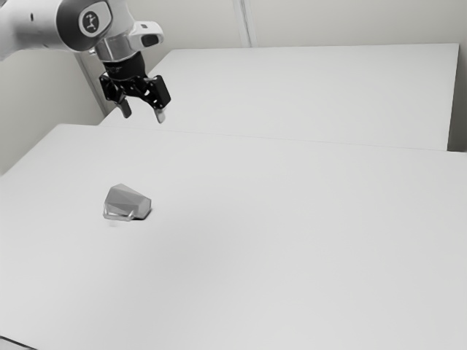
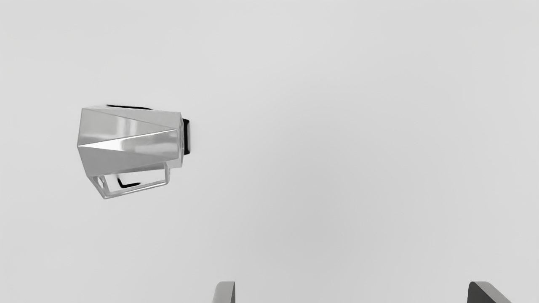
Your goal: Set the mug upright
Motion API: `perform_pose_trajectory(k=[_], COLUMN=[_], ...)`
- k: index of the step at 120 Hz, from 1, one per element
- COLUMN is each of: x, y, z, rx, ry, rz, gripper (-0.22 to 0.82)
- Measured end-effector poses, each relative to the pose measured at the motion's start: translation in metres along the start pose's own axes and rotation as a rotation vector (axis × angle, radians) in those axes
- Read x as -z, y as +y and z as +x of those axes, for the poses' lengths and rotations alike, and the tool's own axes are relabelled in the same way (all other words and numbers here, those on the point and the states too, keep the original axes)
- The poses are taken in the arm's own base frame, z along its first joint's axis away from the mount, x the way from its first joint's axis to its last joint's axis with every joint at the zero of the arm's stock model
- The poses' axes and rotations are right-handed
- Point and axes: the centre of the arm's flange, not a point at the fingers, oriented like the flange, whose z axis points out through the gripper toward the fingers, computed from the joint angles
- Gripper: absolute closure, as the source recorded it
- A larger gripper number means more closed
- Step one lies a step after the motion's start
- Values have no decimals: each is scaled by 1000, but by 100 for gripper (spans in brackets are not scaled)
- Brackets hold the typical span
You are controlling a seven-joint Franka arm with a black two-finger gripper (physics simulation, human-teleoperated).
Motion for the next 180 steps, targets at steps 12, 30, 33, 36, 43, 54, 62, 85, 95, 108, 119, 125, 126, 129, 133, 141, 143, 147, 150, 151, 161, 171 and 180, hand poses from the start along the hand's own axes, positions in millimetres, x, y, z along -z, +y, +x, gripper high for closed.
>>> perform_pose_trajectory(k=[12, 30, 33, 36, 43, 54, 62, 85, 95, 108, 119, 125, 126, 129, 133, 141, 143, 147, 150, 151, 161, 171, 180], x=[0, -2, -2, -2, -3, -4, -8, -33, -46, -65, -81, -93, -95, -101, -108, -123, -127, -134, -140, -142, -167, -189, -206], y=[0, 0, 0, -1, -4, -21, -46, -125, -147, -173, -199, -213, -215, -222, -231, -248, -253, -261, -267, -270, -289, -302, -314], z=[0, 5, 7, 9, 13, 15, 14, 15, 19, 28, 28, 28, 27, 27, 25, 24, 24, 25, 24, 24, 23, 23, 22], rx=[1, 2, 3, 3, 9, 39, 79, 189, 199, 195, 193, 192, 192, 191, 190, 184, 183, 179, 176, 176, 166, 149, 136], ry=[0, -4, -2, -3, -5, -11, -20, -59, -75, -91, -106, -118, -119, -124, -129, -135, -135, -136, -138, -138, -144, -138, -129], rz=[0, 3, 2, 1, -1, -3, -9, -54, -77, -102, -131, -147, -151, -161, -175, -204, -211, -224, -235, -239, -281, -321, -353], gripper=[0, 0, 0, 0, 0, 0, 0, 0, 0, 0, 0, 0, 0, 0, 0, 0, 0, 0, 0, 0, 0, 0, 0])
